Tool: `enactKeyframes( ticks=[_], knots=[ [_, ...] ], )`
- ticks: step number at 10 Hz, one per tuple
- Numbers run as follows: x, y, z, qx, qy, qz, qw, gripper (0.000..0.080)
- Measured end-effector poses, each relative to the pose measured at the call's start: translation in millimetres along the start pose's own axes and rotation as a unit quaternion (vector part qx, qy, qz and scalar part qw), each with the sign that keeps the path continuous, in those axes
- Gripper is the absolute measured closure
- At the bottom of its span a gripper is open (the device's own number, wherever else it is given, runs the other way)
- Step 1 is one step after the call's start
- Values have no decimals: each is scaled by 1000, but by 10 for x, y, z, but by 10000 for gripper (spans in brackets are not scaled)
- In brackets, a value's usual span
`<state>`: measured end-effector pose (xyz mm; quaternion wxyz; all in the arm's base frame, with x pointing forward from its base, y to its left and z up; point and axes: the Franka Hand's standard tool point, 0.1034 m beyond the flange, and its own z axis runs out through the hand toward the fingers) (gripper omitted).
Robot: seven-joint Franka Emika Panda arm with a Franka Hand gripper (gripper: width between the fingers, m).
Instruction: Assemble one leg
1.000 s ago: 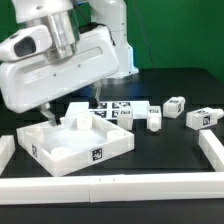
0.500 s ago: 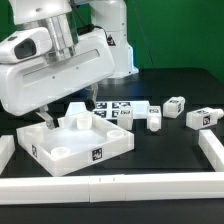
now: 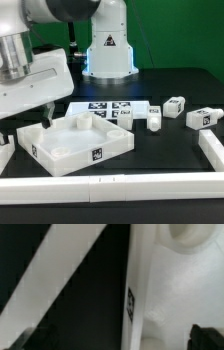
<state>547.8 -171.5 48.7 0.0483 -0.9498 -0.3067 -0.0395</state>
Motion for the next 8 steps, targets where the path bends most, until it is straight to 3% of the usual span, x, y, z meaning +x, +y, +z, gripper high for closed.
enactKeyframes(
  ticks=[3, 5, 6, 7, 8],
  knots=[
    [-16, -11, 35, 2, -2, 1, 1000, 150],
    [107, -28, 266, -33, 2, 44, 998, 150],
    [104, -51, 354, -29, -2, 43, 999, 150],
    [94, -39, 345, -29, -2, 44, 999, 150],
    [90, -44, 351, -29, -2, 44, 999, 268]
  ],
)
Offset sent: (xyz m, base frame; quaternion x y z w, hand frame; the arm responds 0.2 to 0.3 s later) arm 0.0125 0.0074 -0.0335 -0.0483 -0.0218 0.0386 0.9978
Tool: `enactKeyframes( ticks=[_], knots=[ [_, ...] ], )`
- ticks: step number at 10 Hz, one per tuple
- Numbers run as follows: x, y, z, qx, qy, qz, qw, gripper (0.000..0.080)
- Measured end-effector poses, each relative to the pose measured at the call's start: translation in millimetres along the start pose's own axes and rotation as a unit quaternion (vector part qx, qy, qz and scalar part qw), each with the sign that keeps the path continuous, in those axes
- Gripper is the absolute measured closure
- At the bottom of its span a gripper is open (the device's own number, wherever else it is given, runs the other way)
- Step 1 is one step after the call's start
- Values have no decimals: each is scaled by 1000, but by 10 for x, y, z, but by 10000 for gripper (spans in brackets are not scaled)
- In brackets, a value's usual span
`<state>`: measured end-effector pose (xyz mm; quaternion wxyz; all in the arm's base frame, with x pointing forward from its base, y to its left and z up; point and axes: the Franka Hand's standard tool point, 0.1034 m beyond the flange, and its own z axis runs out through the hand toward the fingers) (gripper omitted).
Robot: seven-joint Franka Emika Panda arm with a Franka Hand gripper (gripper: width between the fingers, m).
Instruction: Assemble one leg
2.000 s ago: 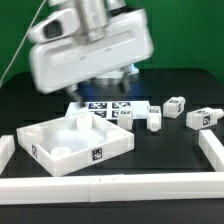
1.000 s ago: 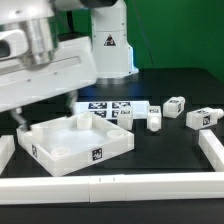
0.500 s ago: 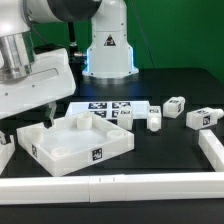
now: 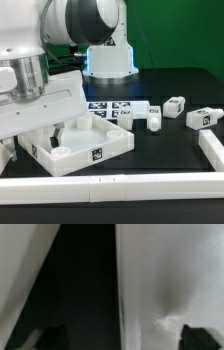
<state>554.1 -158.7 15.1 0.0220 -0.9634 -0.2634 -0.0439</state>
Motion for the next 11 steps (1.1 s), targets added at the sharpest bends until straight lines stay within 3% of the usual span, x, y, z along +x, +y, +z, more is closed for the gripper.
enactKeyframes(
  ticks=[1, 2, 3, 4, 7, 9, 11],
  knots=[
    [-5, -3, 4, 0, 0, 0, 1000, 406],
    [-6, -4, 5, 0, -1, 0, 1000, 406],
    [-8, -5, 7, 1, -1, 0, 1000, 541],
    [-9, -5, 8, 1, -1, 0, 1000, 735],
    [30, 9, -5, 3, 0, 41, 999, 747],
    [70, 94, 3, 20, -6, 57, 998, 747],
    [297, 57, -26, 24, -6, 149, 989, 747]
  ],
)
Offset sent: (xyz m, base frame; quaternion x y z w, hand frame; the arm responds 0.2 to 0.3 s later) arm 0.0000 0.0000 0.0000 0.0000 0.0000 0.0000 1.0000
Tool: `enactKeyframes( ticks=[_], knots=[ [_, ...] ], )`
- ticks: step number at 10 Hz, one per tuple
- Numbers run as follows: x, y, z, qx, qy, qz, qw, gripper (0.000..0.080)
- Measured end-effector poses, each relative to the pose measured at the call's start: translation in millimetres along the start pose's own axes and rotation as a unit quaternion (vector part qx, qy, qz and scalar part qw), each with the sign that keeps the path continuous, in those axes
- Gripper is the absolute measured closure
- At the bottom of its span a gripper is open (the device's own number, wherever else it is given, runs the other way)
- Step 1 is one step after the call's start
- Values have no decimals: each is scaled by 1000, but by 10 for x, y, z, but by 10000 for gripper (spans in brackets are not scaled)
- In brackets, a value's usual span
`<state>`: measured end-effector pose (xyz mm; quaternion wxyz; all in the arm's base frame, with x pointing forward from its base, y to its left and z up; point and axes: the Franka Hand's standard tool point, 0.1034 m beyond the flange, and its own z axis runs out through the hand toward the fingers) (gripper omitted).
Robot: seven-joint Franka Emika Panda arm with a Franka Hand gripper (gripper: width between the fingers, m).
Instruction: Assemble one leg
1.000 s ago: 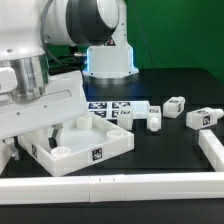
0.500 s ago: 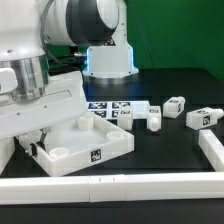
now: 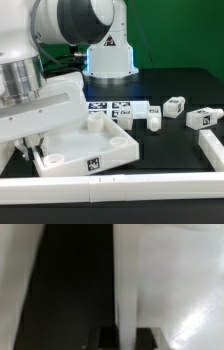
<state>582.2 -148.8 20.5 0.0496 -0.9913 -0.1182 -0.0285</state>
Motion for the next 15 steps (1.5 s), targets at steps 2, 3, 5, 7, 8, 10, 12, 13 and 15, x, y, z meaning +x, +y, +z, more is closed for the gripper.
enactKeyframes(
  ticks=[2, 3, 5, 7, 8, 10, 12, 13, 15],
  knots=[
    [127, -258, 0, 15, -16, 85, 996, 745],
    [165, -388, 6, 23, -27, 131, 991, 745],
    [224, -639, 70, 18, -26, 149, 988, 745],
    [307, -948, 170, 4, -12, 143, 990, 745],
    [350, -1077, 187, 1, -9, 144, 990, 745],
    [387, -1197, 200, -13, -2, 148, 989, 745],
    [393, -1207, 199, -36, -6, 157, 987, 745],
    [391, -1202, 197, -42, -8, 151, 988, 745],
    [388, -1199, 198, -42, -8, 149, 988, 744]
  ],
)
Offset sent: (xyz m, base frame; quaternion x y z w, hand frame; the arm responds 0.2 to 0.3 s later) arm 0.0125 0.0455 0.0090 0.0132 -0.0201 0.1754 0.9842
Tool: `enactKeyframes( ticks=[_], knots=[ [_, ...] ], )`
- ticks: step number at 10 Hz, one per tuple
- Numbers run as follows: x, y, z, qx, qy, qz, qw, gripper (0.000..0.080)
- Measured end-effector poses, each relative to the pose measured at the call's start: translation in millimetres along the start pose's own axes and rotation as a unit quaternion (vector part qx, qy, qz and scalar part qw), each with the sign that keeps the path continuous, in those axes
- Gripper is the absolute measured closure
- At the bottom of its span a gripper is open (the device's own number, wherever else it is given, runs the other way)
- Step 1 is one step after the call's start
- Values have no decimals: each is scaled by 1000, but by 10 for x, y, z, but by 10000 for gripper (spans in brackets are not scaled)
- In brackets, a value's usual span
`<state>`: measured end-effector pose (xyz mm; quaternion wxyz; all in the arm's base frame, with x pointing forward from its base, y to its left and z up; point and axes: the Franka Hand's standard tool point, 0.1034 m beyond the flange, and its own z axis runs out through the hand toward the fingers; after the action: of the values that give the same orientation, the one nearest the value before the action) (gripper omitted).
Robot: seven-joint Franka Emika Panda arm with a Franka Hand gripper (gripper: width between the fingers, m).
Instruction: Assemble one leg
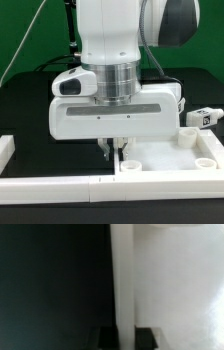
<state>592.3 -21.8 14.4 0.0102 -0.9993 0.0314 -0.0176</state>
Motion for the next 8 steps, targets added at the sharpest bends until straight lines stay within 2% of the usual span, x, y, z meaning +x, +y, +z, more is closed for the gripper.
enactKeyframes(
  ticks=[1, 2, 3, 4, 5, 6, 8],
  knots=[
    [0, 0, 1, 0, 0, 0, 1000, 744],
    [-1, 0, 1, 0, 0, 0, 1000, 489],
    [-17, -3, -24, 1, -2, 0, 1000, 489],
    [-118, -21, -144, 6, -9, 1, 1000, 312],
    [-241, -41, -274, 11, -17, 2, 1000, 174],
    [-333, -90, -377, 15, -28, 7, 999, 174],
    [-398, -292, -611, 20, -52, 20, 998, 157]
  ],
)
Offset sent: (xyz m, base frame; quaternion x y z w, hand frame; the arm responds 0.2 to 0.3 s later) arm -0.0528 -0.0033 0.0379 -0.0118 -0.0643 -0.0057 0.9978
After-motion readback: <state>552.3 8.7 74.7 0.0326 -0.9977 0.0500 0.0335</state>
